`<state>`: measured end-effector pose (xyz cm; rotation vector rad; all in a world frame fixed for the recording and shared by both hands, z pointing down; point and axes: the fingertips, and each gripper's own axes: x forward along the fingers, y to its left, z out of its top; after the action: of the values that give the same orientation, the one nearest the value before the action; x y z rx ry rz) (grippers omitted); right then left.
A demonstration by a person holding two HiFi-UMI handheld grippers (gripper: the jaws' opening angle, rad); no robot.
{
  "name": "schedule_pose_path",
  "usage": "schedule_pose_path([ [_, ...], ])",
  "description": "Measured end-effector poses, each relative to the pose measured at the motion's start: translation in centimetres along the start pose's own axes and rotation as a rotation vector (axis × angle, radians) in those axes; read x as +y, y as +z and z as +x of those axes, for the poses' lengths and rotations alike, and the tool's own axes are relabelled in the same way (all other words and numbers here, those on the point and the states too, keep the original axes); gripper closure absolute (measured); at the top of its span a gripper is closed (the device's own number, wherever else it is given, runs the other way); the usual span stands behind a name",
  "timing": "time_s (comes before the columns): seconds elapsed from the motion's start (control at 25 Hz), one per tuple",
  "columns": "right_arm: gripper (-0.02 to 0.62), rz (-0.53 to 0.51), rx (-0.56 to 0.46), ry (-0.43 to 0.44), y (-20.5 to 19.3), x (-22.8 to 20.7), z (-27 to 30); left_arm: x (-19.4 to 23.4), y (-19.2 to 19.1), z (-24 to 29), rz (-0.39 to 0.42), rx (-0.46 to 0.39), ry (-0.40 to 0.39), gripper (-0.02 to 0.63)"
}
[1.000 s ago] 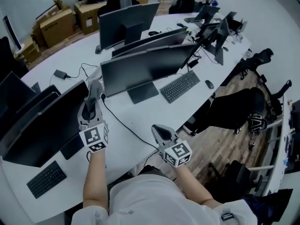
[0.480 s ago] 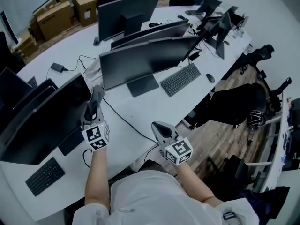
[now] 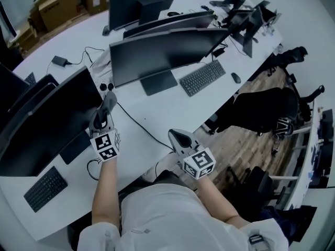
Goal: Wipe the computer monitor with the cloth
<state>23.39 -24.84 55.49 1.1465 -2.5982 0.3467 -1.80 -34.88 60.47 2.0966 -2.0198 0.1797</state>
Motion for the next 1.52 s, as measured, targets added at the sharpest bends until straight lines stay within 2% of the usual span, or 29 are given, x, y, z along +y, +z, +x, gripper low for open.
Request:
schedule_pose_path([
  [0.6, 0.586, -0.015, 0.052, -0.010, -1.9, 0.7, -0.6, 0.1, -7.3, 0.4, -0.090, 0.127, -0.010, 0.506],
  [0.96, 0.586, -0.019, 0.074, -0.014, -2.6, 0.9, -0.6, 0.8, -10.9, 0.8, -0.164, 0.206, 0.010, 0.506],
  [1.12, 0.586, -0.024, 0.078, -0.010, -2.6, 1.1, -0.5, 2.0, -11.4, 0.5, -0.192, 0.211, 0.042, 0.506],
  [1.52, 0.586, -0.038, 0.087, 0.019, -2.3, 2.6, 0.9, 4.0, -10.9, -0.7, -0.170, 0.193, 0.070, 0.506],
])
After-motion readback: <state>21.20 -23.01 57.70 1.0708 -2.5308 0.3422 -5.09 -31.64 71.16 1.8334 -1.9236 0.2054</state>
